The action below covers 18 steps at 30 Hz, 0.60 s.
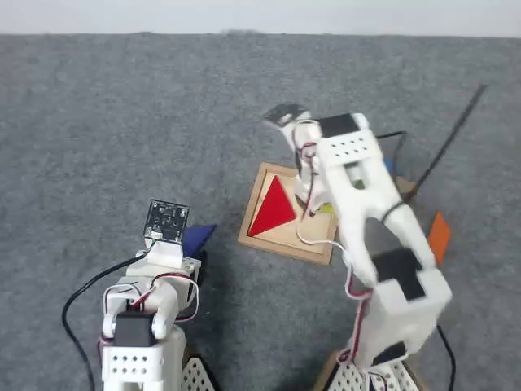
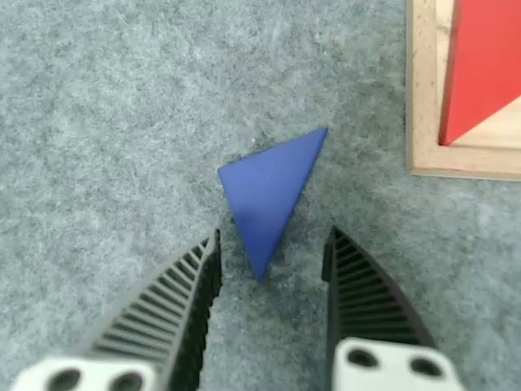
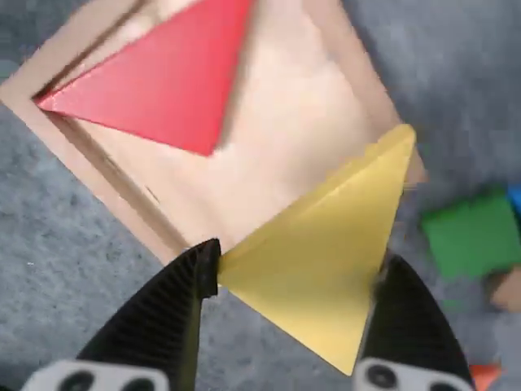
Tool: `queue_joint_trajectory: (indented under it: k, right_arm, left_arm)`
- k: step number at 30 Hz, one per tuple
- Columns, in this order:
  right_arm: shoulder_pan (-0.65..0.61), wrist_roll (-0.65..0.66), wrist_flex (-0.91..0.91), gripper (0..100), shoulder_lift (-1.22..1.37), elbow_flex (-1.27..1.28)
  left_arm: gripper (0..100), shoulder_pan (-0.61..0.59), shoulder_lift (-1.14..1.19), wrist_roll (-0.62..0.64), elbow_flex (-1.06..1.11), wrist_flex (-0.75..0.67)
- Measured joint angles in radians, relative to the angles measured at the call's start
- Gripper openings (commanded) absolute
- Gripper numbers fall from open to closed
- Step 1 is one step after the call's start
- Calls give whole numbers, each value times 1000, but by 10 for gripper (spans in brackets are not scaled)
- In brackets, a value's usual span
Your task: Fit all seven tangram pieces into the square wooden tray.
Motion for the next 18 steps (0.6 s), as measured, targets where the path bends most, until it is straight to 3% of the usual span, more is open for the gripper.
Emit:
queue_joint_trajectory:
  k: [9,18]
  right_arm:
    - [-34,123,-3,184,238,-189]
    - [-32,270,-5,187,308,-242]
  left_arm:
    - [200,0,0,0,0,0]
    - [200,0,0,0,0,0]
